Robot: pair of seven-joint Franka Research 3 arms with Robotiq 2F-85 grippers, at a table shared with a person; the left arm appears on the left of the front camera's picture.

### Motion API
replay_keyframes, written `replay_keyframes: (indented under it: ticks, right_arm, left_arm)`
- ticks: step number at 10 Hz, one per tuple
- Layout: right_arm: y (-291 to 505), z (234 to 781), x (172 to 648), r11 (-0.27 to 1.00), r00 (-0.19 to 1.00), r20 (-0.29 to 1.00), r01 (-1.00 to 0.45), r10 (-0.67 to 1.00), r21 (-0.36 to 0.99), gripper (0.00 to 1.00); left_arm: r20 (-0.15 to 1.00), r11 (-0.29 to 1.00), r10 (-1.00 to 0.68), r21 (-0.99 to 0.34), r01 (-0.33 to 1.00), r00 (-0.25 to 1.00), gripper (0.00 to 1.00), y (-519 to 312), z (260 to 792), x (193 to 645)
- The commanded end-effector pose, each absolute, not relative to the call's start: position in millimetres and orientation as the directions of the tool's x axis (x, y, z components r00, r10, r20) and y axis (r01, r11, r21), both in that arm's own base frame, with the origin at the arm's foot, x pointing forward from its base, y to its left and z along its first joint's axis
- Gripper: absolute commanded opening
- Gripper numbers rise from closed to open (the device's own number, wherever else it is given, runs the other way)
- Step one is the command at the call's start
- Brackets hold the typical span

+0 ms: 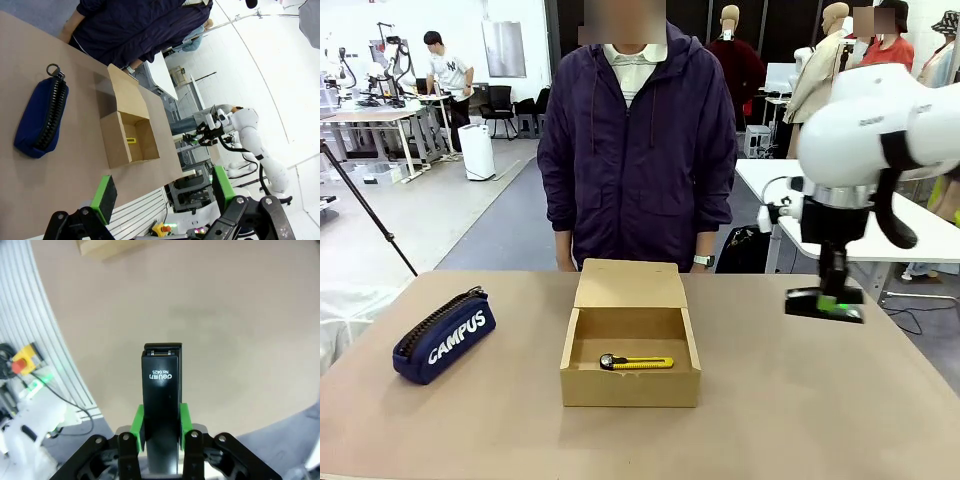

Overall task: Pack the items into the box.
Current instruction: Pick up the item specified by the human and place it in the Mailer Box.

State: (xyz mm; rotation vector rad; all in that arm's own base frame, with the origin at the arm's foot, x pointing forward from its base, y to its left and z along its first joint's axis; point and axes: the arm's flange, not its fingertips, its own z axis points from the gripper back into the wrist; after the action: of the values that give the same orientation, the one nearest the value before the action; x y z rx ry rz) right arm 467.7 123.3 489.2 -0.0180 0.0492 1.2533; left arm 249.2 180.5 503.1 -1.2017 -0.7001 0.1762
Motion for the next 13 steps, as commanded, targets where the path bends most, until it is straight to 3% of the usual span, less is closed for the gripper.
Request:
replay_keyframes:
  ticks: [1, 3, 6, 7, 8, 9, 13]
  right_arm:
    - [205.0, 492.9, 519.7, 0.183, 0.182, 0.031, -0.983, 0.983, -0.014, 0.0]
    - [291.4, 478.4, 532.2, 0.103, 0.103, 0.09, -0.995, 0.991, 0.012, 0.0]
    - [390.3, 449.4, 497.1, 0.041, 0.062, 0.146, -0.989, 0.987, 0.141, 0.0]
    - [401.9, 438.8, 492.5, 0.084, 0.096, 0.099, -0.989, 0.99, 0.122, 0.0]
    - [401.1, 427.6, 500.6, 0.226, 0.227, 0.052, -0.974, 0.972, 0.029, 0.0]
    - [403.9, 434.4, 487.7, 0.021, 0.039, 0.143, -0.992, 0.989, 0.126, 0.0]
    - [408.5, 425.2, 488.8, 0.059, 0.073, 0.119, -0.992, 0.99, 0.111, 0.0]
  left_arm:
    - [0.411, 0.365, 0.485, -0.897, 0.249, 0.772, 1.0, 180.3, 505.2, 249.8]
    - [0.411, 0.365, 0.485, -0.897, 0.249, 0.772, 1.0, 180.3, 505.2, 249.8]
    - [0.411, 0.365, 0.485, -0.897, 0.249, 0.772, 1.0, 180.3, 505.2, 249.8]
    - [0.411, 0.365, 0.485, -0.897, 0.249, 0.772, 1.0, 180.3, 505.2, 249.8]
    - [0.411, 0.365, 0.485, -0.897, 0.249, 0.772, 1.0, 180.3, 505.2, 249.8]
    - [0.411, 0.365, 0.485, -0.897, 0.249, 0.772, 1.0, 180.3, 505.2, 249.8]
    - [0.411, 0.365, 0.485, -0.897, 0.249, 0.772, 1.0, 180.3, 505.2, 249.8]
